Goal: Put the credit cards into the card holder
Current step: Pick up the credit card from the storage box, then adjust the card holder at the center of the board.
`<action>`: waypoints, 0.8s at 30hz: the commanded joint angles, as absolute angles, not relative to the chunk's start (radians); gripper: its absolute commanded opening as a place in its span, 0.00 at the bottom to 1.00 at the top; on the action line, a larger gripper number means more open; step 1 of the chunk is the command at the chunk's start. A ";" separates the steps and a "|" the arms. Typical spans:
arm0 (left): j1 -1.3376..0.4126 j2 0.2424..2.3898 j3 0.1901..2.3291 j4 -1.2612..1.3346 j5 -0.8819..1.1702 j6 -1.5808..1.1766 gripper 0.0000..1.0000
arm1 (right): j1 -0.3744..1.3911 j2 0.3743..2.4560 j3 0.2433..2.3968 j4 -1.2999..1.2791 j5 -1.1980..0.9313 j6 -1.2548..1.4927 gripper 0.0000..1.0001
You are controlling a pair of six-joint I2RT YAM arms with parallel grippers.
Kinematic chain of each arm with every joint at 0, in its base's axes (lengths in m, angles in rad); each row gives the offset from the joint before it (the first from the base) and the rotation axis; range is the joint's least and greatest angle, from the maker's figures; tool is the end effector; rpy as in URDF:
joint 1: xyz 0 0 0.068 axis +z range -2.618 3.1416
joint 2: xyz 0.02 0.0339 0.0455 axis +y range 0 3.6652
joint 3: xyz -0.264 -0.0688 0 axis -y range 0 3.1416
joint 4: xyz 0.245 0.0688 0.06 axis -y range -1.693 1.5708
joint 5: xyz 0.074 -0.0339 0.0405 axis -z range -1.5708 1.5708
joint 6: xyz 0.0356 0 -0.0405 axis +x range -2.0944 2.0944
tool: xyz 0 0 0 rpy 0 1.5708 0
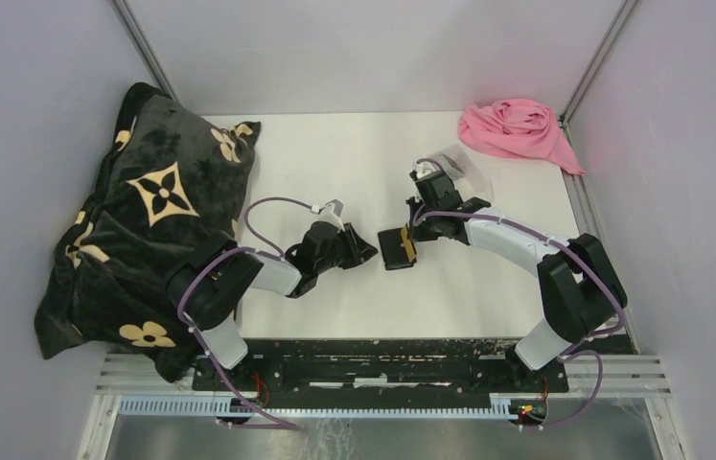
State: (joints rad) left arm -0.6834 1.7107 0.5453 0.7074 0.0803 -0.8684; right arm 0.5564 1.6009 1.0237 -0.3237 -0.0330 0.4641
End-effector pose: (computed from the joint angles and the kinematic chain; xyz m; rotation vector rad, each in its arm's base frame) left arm 0.2361 -0.1959 0.1250 -0.1481 2.1905 -1.0190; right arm 0.2830 0.1774 0.2081 -0.1314 2.5296 0.4671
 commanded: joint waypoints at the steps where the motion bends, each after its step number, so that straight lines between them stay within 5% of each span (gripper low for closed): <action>1: -0.696 1.739 0.586 0.718 0.066 -0.816 0.28 | 0.559 1.603 1.073 -0.354 0.050 0.426 0.01; 24: -0.701 1.790 0.617 0.689 0.055 -0.802 0.27 | 0.540 1.659 1.066 -0.336 0.055 0.420 0.01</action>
